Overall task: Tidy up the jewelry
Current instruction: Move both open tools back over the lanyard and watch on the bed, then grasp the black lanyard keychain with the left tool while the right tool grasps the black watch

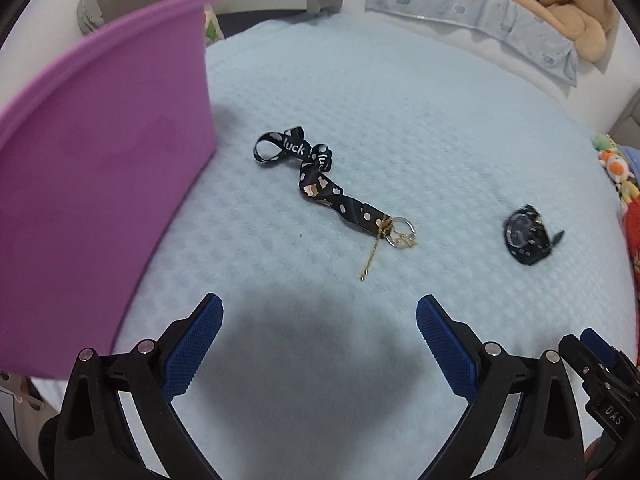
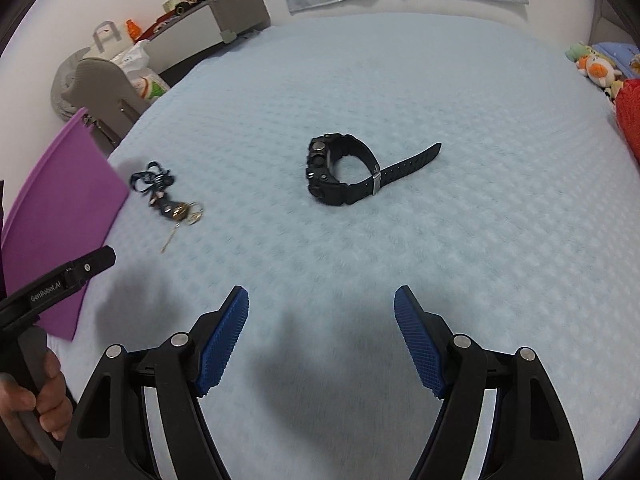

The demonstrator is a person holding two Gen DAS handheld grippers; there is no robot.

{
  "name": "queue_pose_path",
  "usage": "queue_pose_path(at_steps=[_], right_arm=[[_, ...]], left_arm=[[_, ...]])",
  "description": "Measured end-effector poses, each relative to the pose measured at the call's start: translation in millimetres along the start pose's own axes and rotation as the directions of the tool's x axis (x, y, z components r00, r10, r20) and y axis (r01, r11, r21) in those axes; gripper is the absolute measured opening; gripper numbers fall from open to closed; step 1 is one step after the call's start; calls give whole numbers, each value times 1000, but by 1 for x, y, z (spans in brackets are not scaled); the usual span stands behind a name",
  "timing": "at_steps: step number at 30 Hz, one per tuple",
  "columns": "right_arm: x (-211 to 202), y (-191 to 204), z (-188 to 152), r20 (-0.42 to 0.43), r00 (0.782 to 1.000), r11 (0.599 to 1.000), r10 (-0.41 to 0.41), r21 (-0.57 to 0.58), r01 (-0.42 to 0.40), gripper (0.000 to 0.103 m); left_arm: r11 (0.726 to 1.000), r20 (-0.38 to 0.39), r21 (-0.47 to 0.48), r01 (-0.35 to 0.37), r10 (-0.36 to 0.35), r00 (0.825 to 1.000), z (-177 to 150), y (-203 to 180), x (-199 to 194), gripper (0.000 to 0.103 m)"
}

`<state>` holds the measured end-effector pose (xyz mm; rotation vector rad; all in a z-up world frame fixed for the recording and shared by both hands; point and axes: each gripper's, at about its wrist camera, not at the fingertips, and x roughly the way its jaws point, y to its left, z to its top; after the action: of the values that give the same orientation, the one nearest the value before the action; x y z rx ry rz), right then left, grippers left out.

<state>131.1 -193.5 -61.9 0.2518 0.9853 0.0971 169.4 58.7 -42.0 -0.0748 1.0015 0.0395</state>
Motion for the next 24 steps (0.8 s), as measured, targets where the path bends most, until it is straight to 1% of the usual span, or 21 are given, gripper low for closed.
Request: queue_pose_path(at_steps=[4,11,18,19,21,24], right_arm=[[22,-7,16,-4,1000,999,-2,34,2,72],[59,-11,43,-17,1000,999,-21,28,22,72],[87,-11,59,-20,996,996,-84,15,85,72],[89,-11,61,-15,996,996,-93,11,93,72],[95,-10,66,-9,995,995,-99,6,99,76],[103,-11,70,0,993,993,-122,-7,122,78]], left_arm=[[1000,-8,0,-12,12,1000,12,-4,26,96],[1000,-19,3,-20,20,1000,30,-12,59,96],[999,-14,26,-33,33,999,42,-22,82,96],[999,-15,26,-34,34,999,43,-23,86,96],[999,-20,26,-41,41,999,46,-23,93,96],[999,-29,21,-43,44,999,51,-23,103,96]])
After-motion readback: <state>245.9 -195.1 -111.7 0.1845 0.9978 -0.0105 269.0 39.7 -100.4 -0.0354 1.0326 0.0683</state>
